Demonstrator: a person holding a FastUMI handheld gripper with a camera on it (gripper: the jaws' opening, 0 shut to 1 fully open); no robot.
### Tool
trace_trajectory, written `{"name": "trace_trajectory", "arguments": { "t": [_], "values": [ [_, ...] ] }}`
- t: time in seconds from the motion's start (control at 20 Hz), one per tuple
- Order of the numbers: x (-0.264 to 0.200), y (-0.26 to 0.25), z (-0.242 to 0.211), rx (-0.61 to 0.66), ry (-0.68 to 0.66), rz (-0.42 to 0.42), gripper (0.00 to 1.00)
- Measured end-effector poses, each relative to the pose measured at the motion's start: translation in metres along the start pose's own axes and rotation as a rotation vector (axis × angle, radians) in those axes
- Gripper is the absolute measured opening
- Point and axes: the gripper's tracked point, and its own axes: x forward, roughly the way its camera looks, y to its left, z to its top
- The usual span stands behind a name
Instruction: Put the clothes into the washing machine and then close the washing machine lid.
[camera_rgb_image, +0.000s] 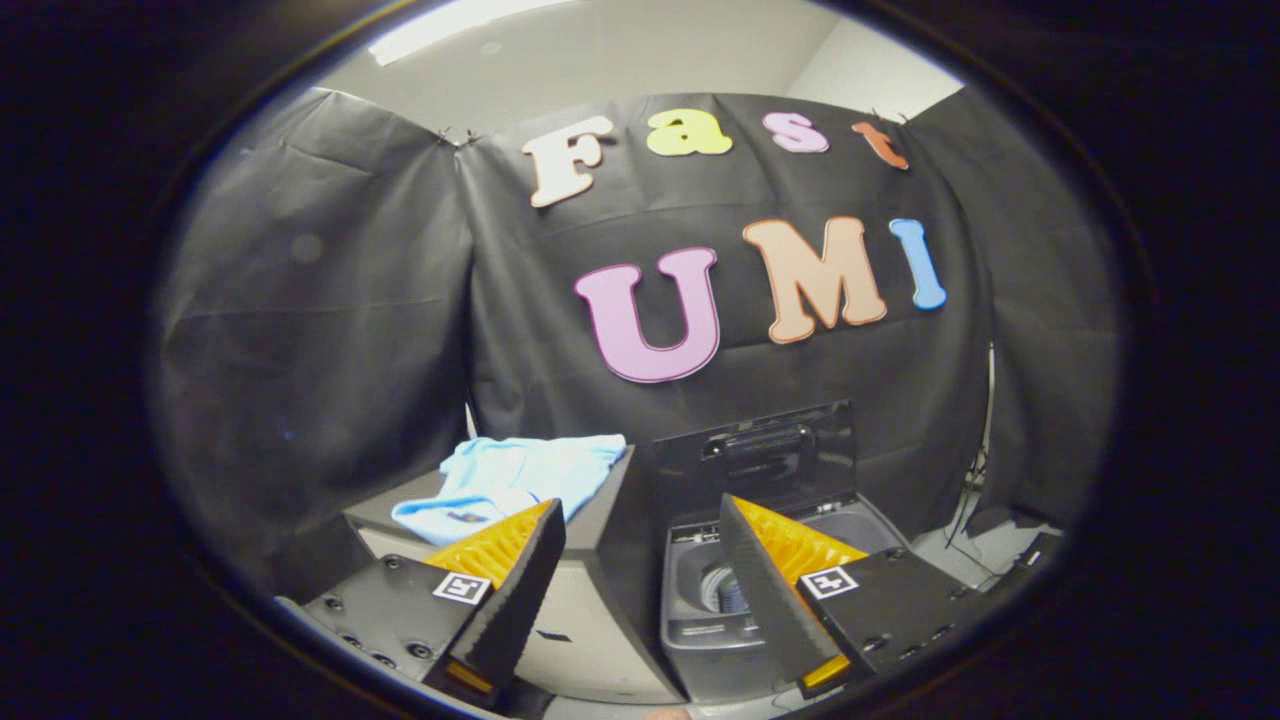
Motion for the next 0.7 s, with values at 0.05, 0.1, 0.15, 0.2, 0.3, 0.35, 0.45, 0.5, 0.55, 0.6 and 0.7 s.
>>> {"name": "trace_trajectory", "arguments": {
  "t": [0.05,0.1,0.15,0.2,0.3,0.35,0.45,0.5,0.55,0.6,0.7],
  "values": [
    [0.016,0.014,0.010,-0.011,-0.003,0.016,0.97],
    [0.032,0.030,0.016,-0.008,0.002,0.025,0.97],
    [0.048,0.045,0.017,-0.008,0.027,0.043,0.97],
    [0.064,0.059,0.013,0.022,0.080,0.053,0.97],
    [0.095,0.094,0.005,0.073,0.166,0.101,0.97],
    [0.118,0.108,0.000,0.072,0.187,0.115,0.97],
    [0.153,0.130,-0.016,0.006,0.282,0.138,0.97],
    [0.169,0.137,-0.027,-0.030,0.328,0.140,0.98],
    [0.187,0.144,-0.035,-0.077,0.354,0.140,0.98],
    [0.201,0.148,-0.040,-0.122,0.371,0.126,0.98],
    [0.220,0.158,-0.050,-0.204,0.398,0.116,0.98]
  ]
}}
